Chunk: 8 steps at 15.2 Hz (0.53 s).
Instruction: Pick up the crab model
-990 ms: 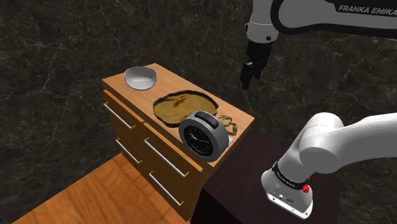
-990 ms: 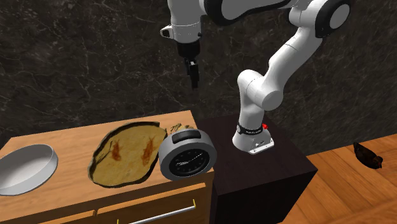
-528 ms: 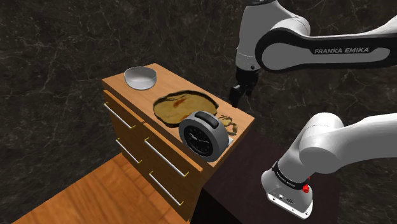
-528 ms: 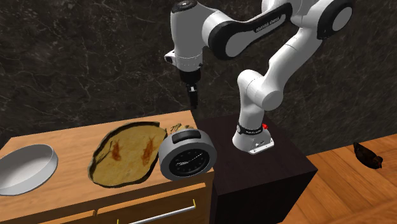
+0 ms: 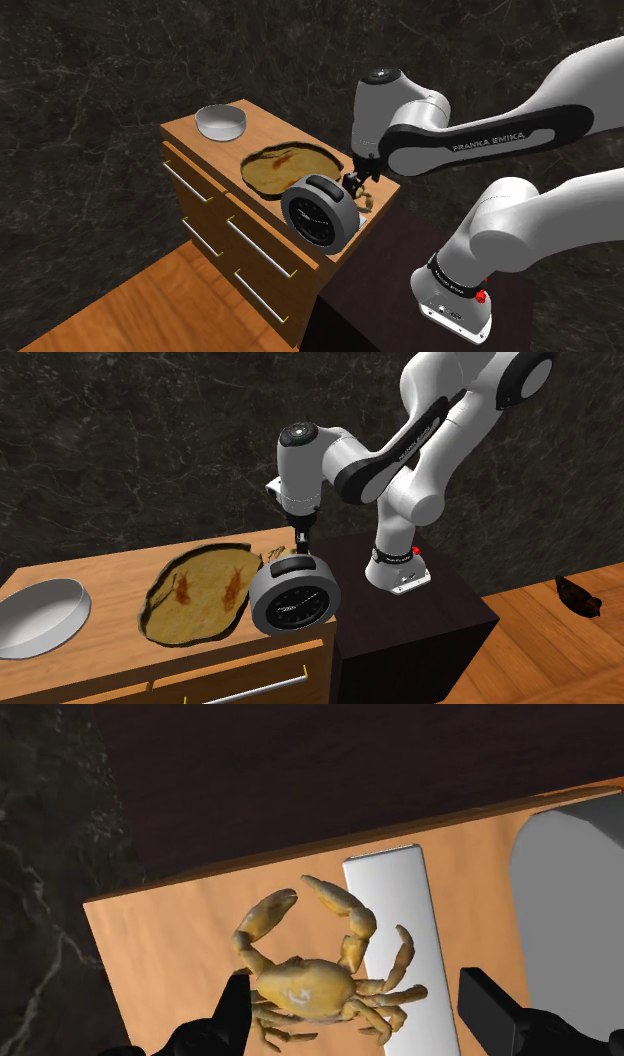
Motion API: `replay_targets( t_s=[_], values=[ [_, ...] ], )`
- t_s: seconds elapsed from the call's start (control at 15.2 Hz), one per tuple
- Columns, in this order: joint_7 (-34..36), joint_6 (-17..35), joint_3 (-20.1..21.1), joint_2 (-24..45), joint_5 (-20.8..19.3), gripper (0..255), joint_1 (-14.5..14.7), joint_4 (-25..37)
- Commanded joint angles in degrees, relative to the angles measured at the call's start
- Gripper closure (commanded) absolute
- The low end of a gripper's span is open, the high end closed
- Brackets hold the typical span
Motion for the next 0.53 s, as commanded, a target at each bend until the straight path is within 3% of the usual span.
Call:
replay_targets(
  t_s=[0.0,0.46],
  values=[
    [3.59,5.21,1.95,3.33,-0.91,0,-0.97,-1.65],
    [8.46,14.29,4.64,10.08,-3.15,0,-2.90,-4.22]
  ],
)
